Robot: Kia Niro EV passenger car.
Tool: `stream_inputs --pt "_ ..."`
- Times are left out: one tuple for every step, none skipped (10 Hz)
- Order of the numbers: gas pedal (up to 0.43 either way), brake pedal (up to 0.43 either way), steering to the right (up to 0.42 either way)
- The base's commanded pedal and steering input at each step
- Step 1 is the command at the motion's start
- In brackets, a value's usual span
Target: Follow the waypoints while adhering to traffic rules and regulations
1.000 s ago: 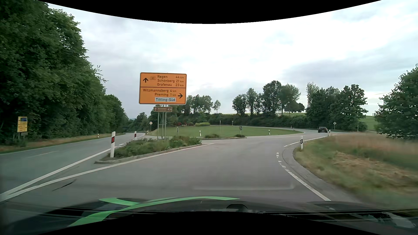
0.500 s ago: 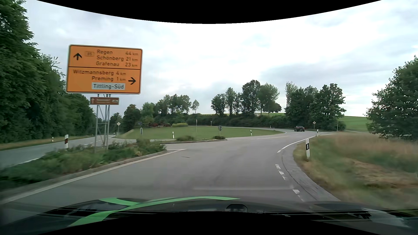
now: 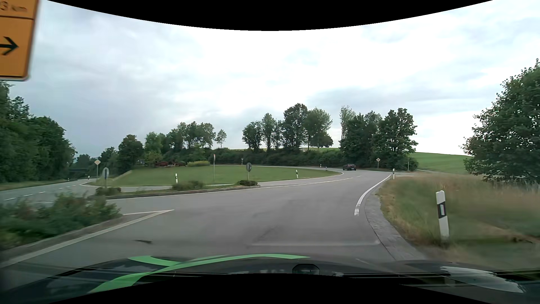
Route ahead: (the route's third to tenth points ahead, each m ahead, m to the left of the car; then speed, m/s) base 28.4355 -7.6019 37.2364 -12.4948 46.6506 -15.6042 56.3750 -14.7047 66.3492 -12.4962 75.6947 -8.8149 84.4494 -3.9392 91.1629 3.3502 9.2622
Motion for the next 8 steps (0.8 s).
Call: stream_inputs --pt "0.197 0.0 0.122" --pt "0.197 0.0 0.122" --pt "0.197 0.0 0.122" --pt "0.209 0.0 0.122" --pt "0.22 0.0 0.12" --pt "0.24 0.0 0.113" --pt "0.24 0.0 0.105" --pt "0.24 0.0 0.102"
